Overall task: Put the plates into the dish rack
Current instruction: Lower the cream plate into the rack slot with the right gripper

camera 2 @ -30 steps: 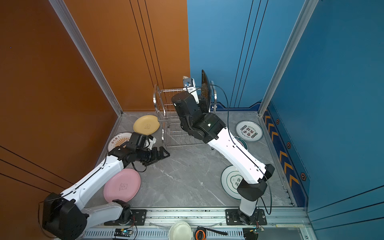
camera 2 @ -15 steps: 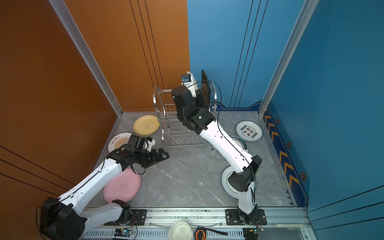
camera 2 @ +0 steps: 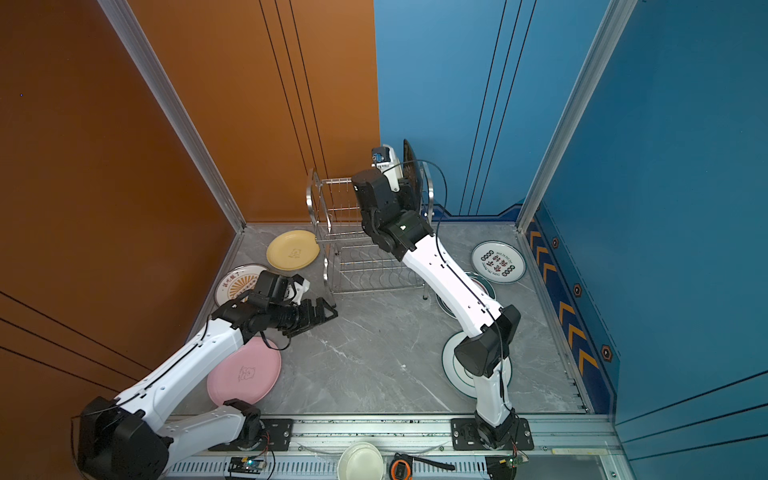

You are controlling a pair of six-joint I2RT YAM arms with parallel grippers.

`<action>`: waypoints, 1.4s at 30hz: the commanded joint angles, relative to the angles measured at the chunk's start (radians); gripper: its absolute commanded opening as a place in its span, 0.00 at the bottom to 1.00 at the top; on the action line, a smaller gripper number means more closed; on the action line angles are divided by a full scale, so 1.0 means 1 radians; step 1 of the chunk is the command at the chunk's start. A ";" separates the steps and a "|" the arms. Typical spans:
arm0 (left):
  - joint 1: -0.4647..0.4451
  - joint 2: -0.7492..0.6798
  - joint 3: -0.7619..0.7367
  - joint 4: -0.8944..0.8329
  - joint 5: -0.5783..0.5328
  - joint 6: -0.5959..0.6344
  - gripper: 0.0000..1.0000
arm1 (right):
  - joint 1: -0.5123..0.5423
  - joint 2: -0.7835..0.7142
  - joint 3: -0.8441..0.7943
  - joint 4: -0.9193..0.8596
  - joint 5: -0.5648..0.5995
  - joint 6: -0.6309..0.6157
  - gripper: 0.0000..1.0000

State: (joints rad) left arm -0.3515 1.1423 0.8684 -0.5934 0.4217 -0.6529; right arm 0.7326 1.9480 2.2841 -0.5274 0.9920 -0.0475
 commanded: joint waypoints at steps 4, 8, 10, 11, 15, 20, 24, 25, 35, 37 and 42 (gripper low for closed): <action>0.011 0.002 -0.006 0.008 0.018 -0.007 0.98 | -0.017 -0.004 -0.039 0.040 -0.012 0.036 0.00; 0.014 0.001 -0.006 0.008 0.017 -0.010 0.98 | -0.023 -0.001 -0.046 0.040 -0.013 0.044 0.00; 0.016 -0.001 -0.007 0.007 0.017 -0.010 0.98 | -0.024 0.001 -0.048 0.039 -0.015 0.047 0.00; 0.017 -0.001 -0.009 0.007 0.018 -0.010 0.98 | -0.024 0.001 -0.049 0.039 -0.016 0.049 0.00; 0.020 -0.003 -0.012 0.007 0.018 -0.010 0.98 | -0.024 0.007 -0.057 0.040 -0.032 0.054 0.00; 0.025 -0.003 -0.012 0.007 0.019 -0.010 0.98 | -0.024 0.014 -0.067 0.039 -0.020 0.058 0.00; 0.026 -0.003 -0.010 0.007 0.020 -0.010 0.98 | -0.024 0.009 -0.065 0.045 -0.012 0.051 0.00; 0.027 -0.003 -0.010 0.007 0.019 -0.009 0.98 | -0.024 0.008 -0.062 0.050 -0.007 0.044 0.00; 0.028 -0.004 -0.014 0.007 0.021 -0.008 0.98 | -0.018 -0.024 -0.051 0.093 0.035 -0.020 0.00; 0.028 -0.004 -0.014 0.006 0.020 -0.008 0.98 | -0.019 -0.023 -0.051 0.093 0.039 -0.023 0.00; 0.028 -0.003 -0.011 0.009 0.021 -0.008 0.98 | -0.024 -0.021 -0.068 0.093 0.042 -0.018 0.00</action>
State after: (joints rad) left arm -0.3328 1.1423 0.8673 -0.5926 0.4244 -0.6559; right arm 0.7132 1.9553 2.2238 -0.4774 1.0000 -0.0559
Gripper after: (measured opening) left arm 0.982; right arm 0.148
